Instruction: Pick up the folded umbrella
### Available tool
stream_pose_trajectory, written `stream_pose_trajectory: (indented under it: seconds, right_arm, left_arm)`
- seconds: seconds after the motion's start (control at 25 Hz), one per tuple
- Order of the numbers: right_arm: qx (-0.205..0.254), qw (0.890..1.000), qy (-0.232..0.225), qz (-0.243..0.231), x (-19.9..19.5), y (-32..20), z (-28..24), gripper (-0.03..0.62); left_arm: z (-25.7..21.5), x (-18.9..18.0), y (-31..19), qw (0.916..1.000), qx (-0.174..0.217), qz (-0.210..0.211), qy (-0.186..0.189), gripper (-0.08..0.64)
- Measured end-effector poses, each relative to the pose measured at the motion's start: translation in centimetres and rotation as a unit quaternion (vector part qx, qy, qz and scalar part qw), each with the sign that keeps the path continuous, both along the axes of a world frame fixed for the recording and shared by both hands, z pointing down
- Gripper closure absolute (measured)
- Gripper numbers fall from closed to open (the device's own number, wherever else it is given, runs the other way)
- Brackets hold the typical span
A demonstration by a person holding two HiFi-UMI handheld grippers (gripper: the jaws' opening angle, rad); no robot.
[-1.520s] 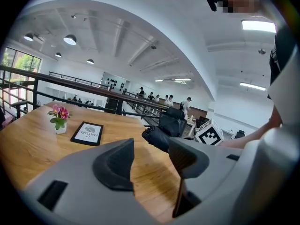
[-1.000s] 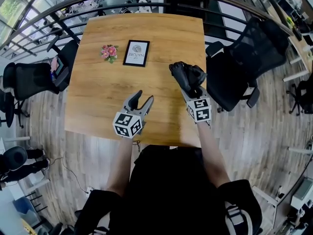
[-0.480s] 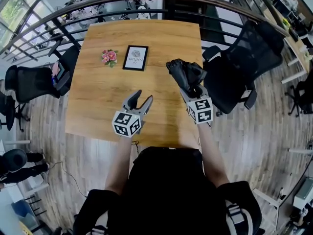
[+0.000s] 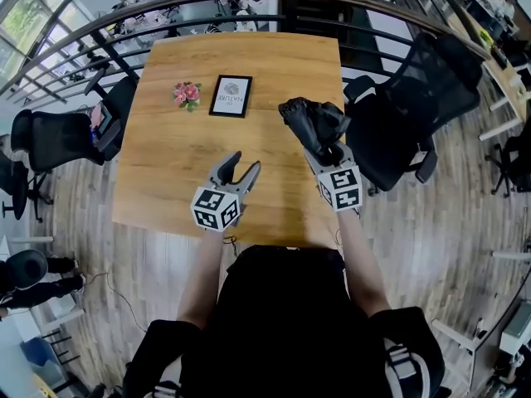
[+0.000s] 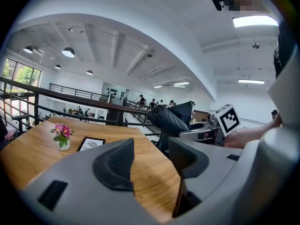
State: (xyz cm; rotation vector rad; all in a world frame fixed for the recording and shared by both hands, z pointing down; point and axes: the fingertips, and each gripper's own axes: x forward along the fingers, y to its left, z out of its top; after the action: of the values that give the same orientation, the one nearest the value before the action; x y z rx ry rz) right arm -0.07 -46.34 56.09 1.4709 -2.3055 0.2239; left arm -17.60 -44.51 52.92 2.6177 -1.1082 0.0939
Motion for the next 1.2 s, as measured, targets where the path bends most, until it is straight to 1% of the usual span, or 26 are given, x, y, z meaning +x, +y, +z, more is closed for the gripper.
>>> stream_pose_trajectory:
  seconds: [0.2, 0.52, 0.8, 1.2]
  right_arm:
    - [0.004, 1.000, 0.016, -0.009, -0.4, 0.3, -0.3, 0.339]
    - [0.013, 1.000, 0.003, -0.007, -0.9, 0.2, -0.8, 0.339]
    - [0.009, 1.000, -0.009, -0.006, -1.3, 0.3, -0.5, 0.339]
    - [0.007, 1.000, -0.014, -0.005, -1.5, 0.3, -0.5, 0.339]
  left_arm:
    - [-0.3, 0.4, 0.2, 1.0000, 0.002, 0.003, 0.000, 0.311]
    - [-0.3, 0.9, 0.7, 1.0000, 0.004, 0.007, -0.002, 0.311]
    - [-0.3, 0.6, 0.8, 1.0000, 0.004, 0.004, -0.002, 0.311]
    - [-0.1, 0.8, 0.8, 0.9999, 0.002, 0.010, -0.002, 0.311]
